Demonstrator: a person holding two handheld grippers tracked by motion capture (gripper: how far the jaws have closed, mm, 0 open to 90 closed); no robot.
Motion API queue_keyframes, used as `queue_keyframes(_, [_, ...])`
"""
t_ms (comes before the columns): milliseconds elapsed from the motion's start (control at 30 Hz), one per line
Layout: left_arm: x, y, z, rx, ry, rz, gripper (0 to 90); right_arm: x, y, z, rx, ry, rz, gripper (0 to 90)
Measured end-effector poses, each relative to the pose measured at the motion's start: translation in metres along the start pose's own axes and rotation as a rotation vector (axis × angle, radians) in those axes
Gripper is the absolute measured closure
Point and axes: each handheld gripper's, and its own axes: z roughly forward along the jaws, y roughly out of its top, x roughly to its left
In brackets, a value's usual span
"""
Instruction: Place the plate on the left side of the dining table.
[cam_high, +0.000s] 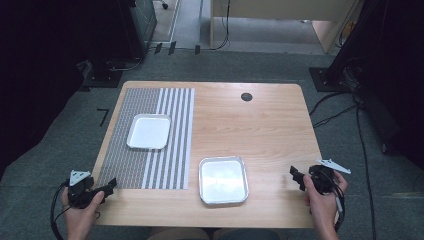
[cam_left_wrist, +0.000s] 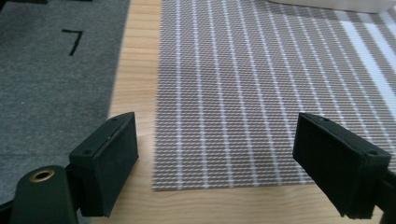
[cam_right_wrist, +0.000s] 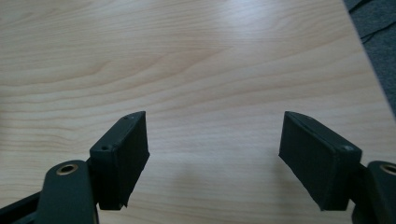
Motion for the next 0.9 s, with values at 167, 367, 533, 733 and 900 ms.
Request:
queue_keyframes(167, [0.01, 0.0, -0.001, 0.009, -0.003, 0.006, 14.2, -0.016, -0.01, -0.006, 0.008, -0.027, -0.01, 24.3])
queue_keyframes(367, [0.011, -0.002, -0.002, 0.006, -0.004, 0.03, 14.2, -0.025, -0.015, -0.012, 0.011, -0.046, -0.026, 24.1])
queue_keyframes(533, [0.007, -0.003, 0.0, 0.004, 0.007, 0.055, 14.2, -0.029, -0.023, -0.013, 0.025, -0.067, -0.061, 23.6])
queue_keyframes(733, [0.005, -0.006, 0.002, -0.01, 0.026, 0.103, 14.2, -0.027, -0.033, -0.013, -0.021, -0.076, -0.124, 19.4])
queue_keyframes(900, [0.003, -0.007, 0.002, -0.02, 0.035, 0.102, 14.3, -0.021, -0.037, -0.01, -0.029, -0.105, -0.175, 17.5])
